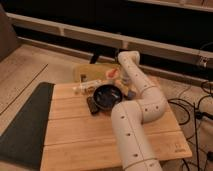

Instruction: Wipe the white sponge on the table

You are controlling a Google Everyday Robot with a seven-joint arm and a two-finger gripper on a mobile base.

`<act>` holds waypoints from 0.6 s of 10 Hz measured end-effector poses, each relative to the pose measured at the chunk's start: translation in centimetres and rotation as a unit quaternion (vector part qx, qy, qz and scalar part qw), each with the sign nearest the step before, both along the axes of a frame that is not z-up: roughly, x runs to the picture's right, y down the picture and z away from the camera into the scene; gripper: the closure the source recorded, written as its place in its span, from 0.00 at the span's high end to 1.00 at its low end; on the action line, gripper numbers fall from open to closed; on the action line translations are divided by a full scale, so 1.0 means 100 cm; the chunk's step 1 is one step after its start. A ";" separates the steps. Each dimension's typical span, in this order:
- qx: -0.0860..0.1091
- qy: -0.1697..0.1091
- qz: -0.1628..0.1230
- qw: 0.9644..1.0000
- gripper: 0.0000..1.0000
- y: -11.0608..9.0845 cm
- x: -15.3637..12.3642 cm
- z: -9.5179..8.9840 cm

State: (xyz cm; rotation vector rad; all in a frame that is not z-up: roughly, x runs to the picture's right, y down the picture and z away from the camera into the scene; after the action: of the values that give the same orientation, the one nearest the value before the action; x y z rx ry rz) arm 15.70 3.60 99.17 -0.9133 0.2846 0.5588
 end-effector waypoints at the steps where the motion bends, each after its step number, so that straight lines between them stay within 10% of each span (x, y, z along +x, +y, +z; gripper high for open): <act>1: 0.000 0.000 0.000 1.000 0.00 0.000 0.000 0.000; 6: 0.023 0.028 -0.021 0.999 0.00 -0.015 0.019 0.001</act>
State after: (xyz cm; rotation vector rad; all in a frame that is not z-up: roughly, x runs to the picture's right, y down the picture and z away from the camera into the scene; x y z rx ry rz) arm 17.64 2.14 99.27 -0.8460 0.3394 0.5506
